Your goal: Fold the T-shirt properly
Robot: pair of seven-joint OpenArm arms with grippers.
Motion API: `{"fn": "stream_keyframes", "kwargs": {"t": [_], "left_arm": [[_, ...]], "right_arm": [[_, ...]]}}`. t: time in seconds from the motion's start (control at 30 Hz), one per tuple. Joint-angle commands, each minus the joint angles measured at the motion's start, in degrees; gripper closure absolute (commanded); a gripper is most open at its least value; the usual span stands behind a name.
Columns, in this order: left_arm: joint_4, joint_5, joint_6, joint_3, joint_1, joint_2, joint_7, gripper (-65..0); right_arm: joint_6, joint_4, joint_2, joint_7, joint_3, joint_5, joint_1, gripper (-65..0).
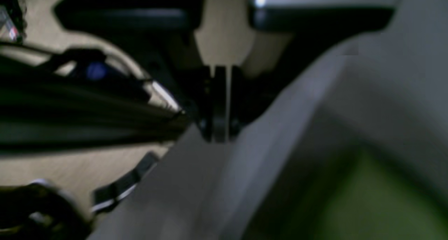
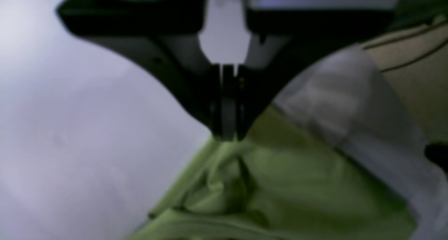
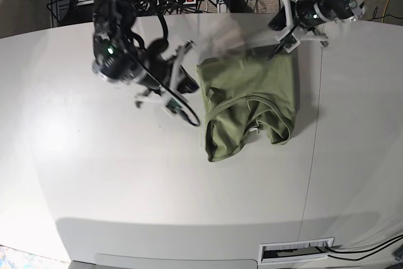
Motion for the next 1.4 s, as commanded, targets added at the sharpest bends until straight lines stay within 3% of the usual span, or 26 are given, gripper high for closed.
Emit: {"fn": "stream_keyframes", "kwargs": {"t": [0.0,0.23,0.43,0.57,0.9,1.13,1.37], "left_arm": [[1.14,0.17,0.59,-1.11,0.87,-0.66,-2.25,-1.0],[6.62,0.72,1.75,-12.31,7.3,-0.46,-4.13,-1.0],[9.55,-2.34,3.23,-22.86,14.43,-0.39,-4.13,-1.0],[9.55,-2.32,3.17,-28.48,19.5,2.16,-4.15,-1.0],[7.1,-2.27,3.04,-36.22,29.07,10.27,-4.59,-1.0],[-5.75,-6.08,2.95,-36.39,30.21,12.85,-5.22,-1.0],[-17.05,-12.07,-3.43,-36.37,30.18,14.43,-6.25,-1.0]], "right_arm": [[0.03,2.75,0.94,2.21,1.64,1.88,-0.55,0.0],[0.03,10.86,6.25,2.64,9.68,3.08,-11.26,0.0],[0.03,15.85,10.34,2.58,16.68,3.17,-20.63,0.0],[0.03,19.52,11.78,1.7,22.4,4.33,-27.76,0.0],[0.03,20.63,11.87,-0.66,36.46,8.41,-46.49,0.0],[0.03,20.63,10.54,0.17,37.27,9.29,-58.49,0.0],[0.03,18.51,8.76,4.39,36.76,9.05,-61.64,0.0]]}}
